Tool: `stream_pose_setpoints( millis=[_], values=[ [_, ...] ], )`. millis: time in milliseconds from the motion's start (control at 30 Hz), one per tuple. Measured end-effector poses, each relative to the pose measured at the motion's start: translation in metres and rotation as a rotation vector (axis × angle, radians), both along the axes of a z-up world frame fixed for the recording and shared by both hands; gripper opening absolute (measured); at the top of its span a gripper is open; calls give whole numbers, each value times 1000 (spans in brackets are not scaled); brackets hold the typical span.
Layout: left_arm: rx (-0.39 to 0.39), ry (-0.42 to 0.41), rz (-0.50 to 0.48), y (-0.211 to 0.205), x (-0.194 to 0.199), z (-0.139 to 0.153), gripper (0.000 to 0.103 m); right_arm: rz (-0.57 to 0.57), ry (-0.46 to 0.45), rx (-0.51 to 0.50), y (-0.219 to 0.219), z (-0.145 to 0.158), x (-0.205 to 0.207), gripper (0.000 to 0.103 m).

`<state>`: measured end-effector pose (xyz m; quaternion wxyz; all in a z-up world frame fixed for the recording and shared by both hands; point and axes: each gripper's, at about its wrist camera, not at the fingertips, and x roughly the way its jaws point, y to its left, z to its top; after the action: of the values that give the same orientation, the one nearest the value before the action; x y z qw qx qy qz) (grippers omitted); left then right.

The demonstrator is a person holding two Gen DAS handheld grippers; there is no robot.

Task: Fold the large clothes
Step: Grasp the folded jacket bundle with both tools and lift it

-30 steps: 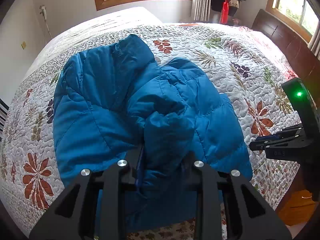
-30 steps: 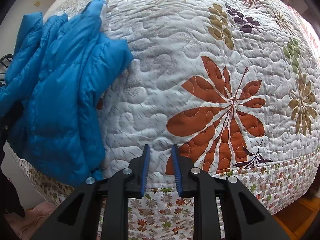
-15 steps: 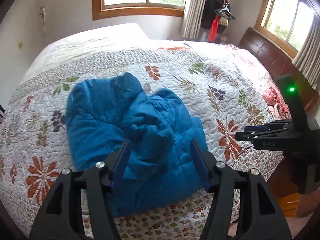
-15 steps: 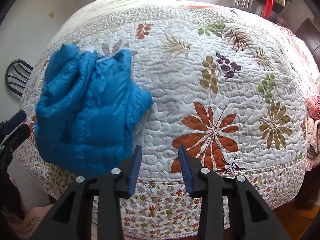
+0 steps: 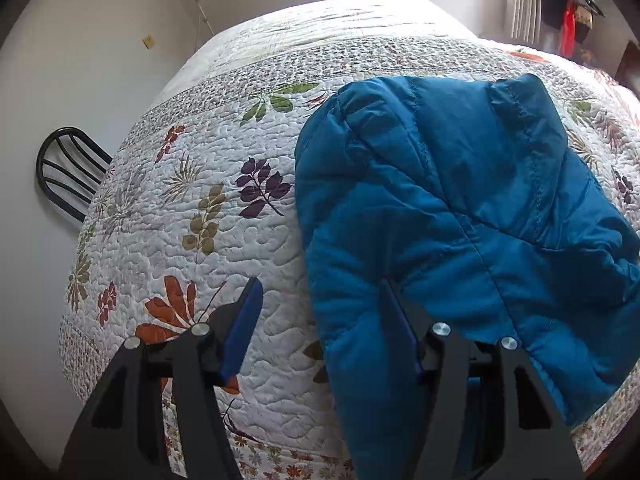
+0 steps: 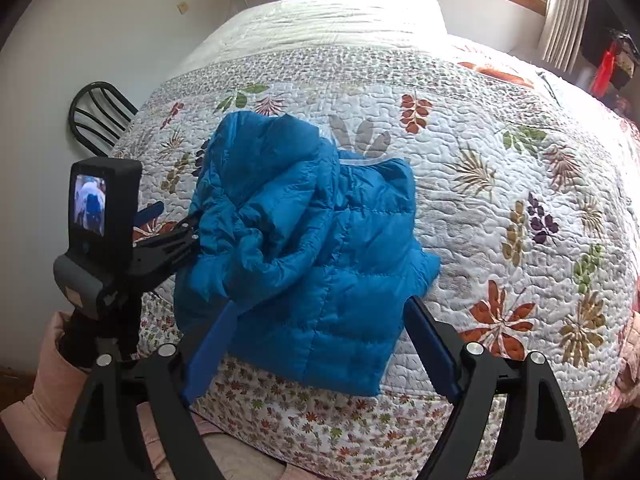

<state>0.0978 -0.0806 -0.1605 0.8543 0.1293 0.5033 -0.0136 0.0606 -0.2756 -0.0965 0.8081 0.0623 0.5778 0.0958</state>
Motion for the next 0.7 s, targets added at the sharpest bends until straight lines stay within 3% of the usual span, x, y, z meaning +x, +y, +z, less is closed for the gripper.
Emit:
stream_pose_setpoints(
  millis=[200, 467, 500, 567, 700],
  values=[
    [-33, 1, -13, 2, 0, -5, 55, 1, 128, 47, 15, -34, 49, 86],
    [-84, 15, -17, 8, 2, -10, 55, 41, 231, 4, 39, -69, 80, 86],
    [-93, 18, -19, 9, 3, -10, 55, 49, 240, 21, 41, -73, 81, 81],
    [-109, 22, -25, 11, 4, -11, 55, 72, 275, 47, 48, -83, 82, 59],
    [-129, 30, -40, 14, 4, -9, 55, 88, 241, 74, 52, -78, 82, 33]
  ],
)
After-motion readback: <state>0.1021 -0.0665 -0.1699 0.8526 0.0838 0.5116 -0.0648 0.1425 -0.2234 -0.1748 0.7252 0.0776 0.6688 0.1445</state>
